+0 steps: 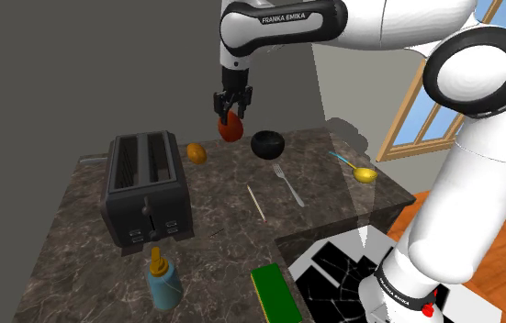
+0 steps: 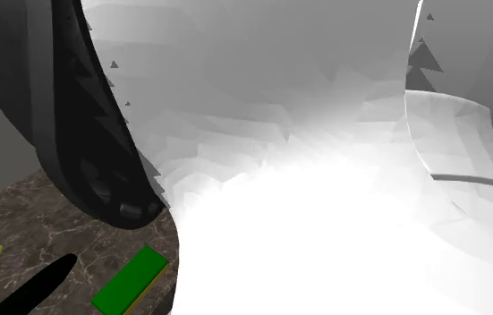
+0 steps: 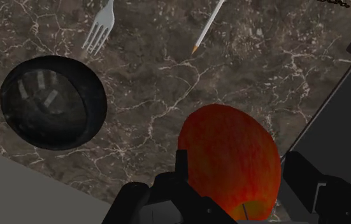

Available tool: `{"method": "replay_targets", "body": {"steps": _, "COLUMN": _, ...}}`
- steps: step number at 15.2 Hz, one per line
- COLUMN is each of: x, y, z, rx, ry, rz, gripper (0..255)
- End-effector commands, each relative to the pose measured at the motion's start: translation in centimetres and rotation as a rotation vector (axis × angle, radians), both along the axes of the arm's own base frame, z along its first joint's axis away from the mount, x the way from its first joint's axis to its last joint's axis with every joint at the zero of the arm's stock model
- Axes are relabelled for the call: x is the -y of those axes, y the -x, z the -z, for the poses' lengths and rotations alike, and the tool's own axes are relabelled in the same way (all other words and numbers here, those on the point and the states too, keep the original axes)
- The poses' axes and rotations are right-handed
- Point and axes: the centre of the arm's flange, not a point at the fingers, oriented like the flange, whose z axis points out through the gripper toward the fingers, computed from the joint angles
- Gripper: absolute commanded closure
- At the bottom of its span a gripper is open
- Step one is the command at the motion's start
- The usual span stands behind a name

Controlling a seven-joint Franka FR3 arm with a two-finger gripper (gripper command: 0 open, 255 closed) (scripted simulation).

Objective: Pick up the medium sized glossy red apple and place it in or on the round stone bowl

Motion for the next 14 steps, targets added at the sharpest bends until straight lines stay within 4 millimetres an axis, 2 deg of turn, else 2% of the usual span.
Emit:
{"method": "replay_targets", "body": {"steps": 1, "x": 2.8, "y": -0.3, "z": -0.3, "rx": 0.000, "ry": 0.000, "rz": -0.001, "gripper": 255}}
{"method": "replay_targets", "body": {"steps": 14, "x": 19.9, "y": -1.5, "z": -1.9, "rx": 0.000, "ry": 0.000, "rz": -0.001, "gripper": 255}}
